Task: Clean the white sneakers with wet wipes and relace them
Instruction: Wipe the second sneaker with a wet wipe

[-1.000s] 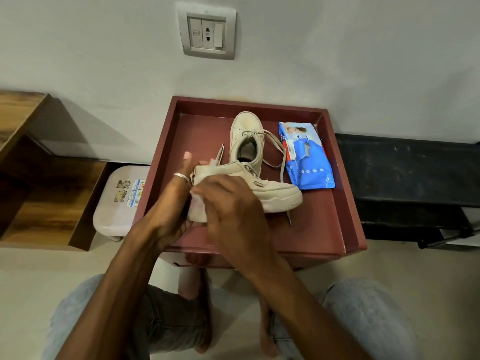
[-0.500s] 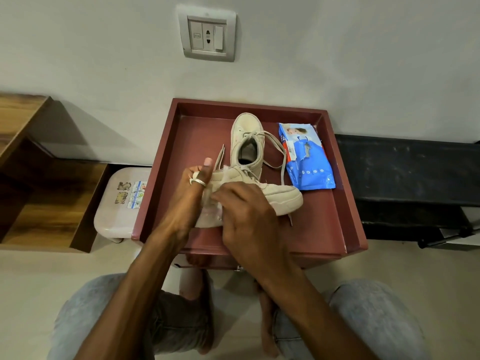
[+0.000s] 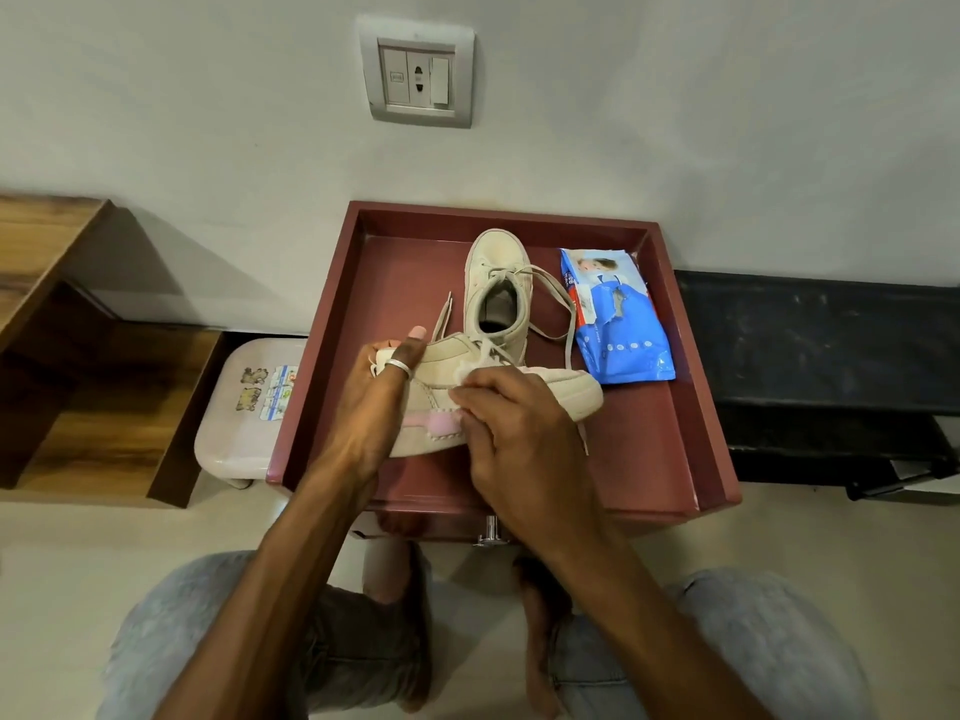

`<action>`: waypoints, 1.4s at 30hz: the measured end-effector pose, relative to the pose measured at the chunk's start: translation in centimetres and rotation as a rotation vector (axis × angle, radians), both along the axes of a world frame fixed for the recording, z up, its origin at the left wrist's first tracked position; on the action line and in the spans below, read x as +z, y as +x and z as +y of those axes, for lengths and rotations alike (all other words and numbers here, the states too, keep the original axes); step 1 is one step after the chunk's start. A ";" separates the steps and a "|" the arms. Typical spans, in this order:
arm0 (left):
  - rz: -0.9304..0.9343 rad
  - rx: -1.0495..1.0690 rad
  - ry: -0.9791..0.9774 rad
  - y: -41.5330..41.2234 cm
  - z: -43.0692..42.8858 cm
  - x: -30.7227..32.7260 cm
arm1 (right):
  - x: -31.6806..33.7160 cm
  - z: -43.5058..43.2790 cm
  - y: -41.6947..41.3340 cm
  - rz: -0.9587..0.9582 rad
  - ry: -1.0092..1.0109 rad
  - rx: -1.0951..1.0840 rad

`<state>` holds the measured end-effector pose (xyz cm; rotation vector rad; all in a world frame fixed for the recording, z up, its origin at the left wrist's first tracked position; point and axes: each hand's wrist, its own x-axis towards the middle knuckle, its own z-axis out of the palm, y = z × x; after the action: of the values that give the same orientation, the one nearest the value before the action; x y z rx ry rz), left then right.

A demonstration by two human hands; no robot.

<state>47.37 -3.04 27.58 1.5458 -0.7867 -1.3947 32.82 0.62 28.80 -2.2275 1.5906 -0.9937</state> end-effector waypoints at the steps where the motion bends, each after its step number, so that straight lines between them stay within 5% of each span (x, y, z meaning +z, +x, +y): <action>1: -0.013 0.002 0.006 0.1 -0.1 -0.1 | -0.1 -0.2 -0.4 0.001 0.011 0.003; 8: -0.154 0.029 -0.048 -0.2 -0.1 -0.1 | -0.8 -2.1 -7.1 -0.018 0.118 -0.243; 15: -0.229 0.007 -0.090 0.2 -0.1 -0.4 | -0.3 -1.0 -1.7 0.050 0.007 -0.042; 24: -0.314 -0.055 -0.184 0.2 -0.2 -0.5 | -1.2 -3.2 -9.1 0.056 0.190 -0.290; 30: -0.292 -0.043 -0.173 0.5 -0.4 -0.8 | -0.8 -1.8 -6.0 0.051 0.113 -0.125; 37: -0.341 -0.054 -0.201 0.3 -0.2 -0.7 | -1.6 -3.8 -9.7 0.109 0.240 -0.348; 42: -0.358 -0.056 -0.202 0.5 -0.3 -1.1 | -0.8 -1.4 -6.7 0.067 0.113 -0.180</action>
<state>47.84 -3.35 26.52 1.6429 -1.1576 -1.0512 26.07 -0.80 27.95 -2.0934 1.8551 -0.8568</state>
